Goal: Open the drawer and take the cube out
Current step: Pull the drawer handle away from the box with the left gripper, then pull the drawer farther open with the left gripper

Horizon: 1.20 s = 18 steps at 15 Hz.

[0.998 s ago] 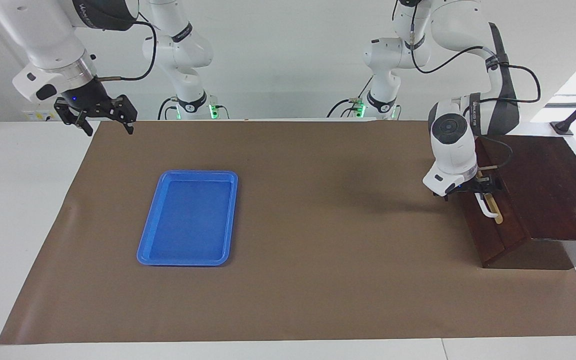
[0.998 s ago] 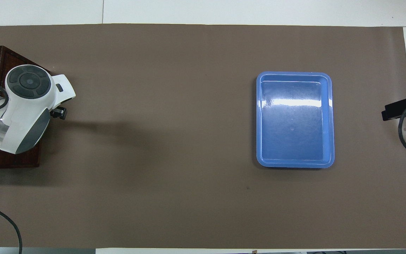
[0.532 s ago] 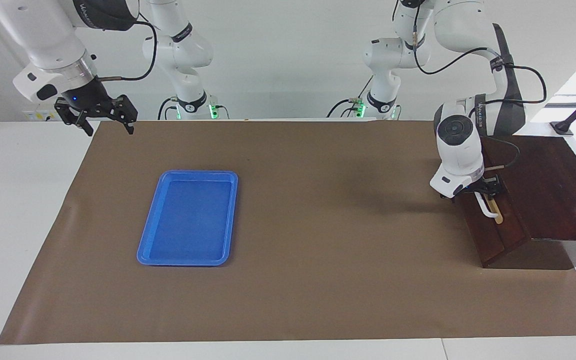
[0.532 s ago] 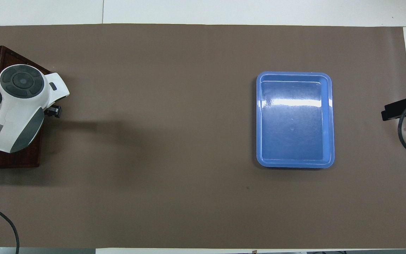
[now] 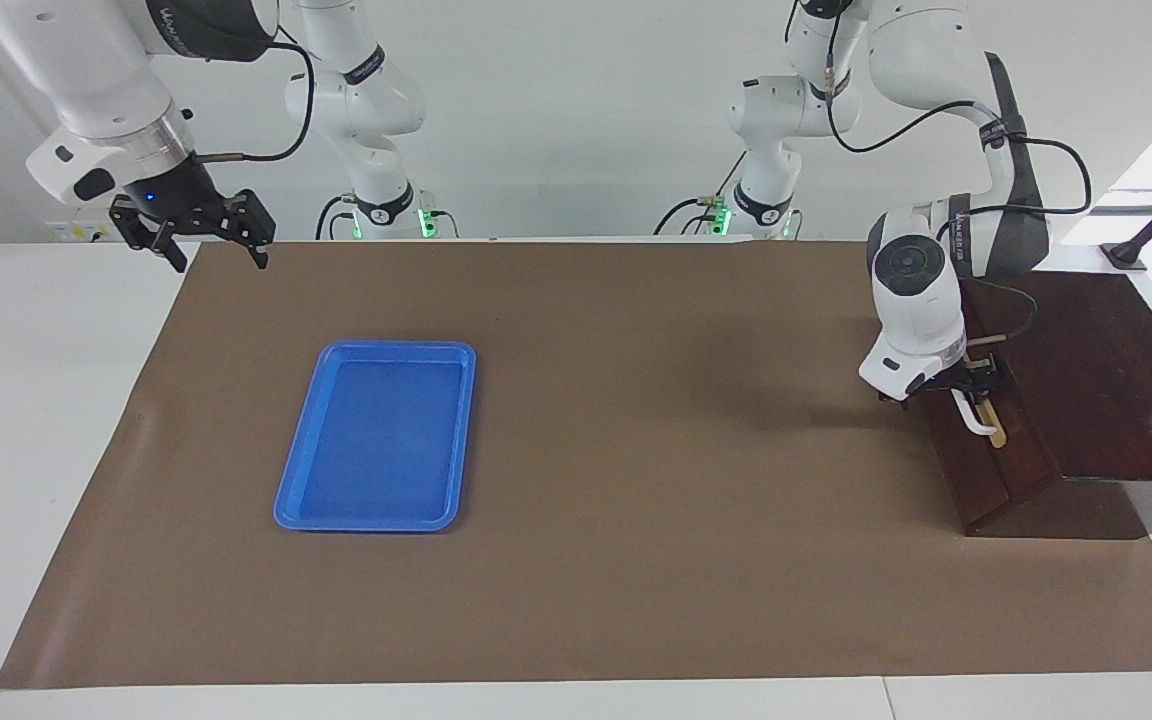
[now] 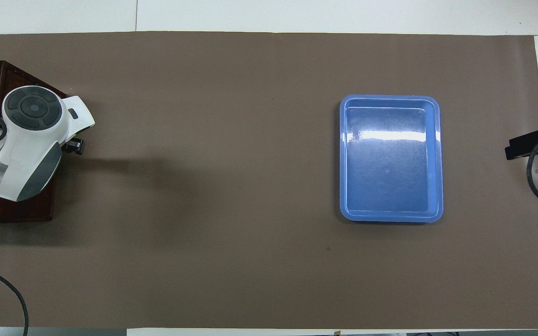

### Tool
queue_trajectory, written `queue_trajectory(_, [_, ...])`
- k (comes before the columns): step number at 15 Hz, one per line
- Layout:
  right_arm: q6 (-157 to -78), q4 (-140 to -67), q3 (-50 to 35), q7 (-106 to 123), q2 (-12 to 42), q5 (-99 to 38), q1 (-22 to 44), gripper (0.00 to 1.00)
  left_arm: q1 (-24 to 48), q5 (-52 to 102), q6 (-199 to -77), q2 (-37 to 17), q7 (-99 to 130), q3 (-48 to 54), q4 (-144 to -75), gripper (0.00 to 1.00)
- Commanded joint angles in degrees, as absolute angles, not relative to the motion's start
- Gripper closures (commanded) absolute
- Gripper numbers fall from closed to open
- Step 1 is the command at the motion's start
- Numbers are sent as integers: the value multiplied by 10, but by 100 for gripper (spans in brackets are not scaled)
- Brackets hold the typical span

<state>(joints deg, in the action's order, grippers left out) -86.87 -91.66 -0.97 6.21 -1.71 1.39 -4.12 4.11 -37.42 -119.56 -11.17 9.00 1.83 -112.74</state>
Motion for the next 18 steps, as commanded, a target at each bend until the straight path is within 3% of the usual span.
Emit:
queue_trajectory(1, [-882, -926, -15, 75, -20, 13, -46, 0, 54, -383, -1198, -118, 104, 19, -1123, 0])
queue_trajectory(18, [-879, -931, -15, 74, -22, 12, -47, 0, 145, -273, -1122, -118, 104, 20, -1090, 0])
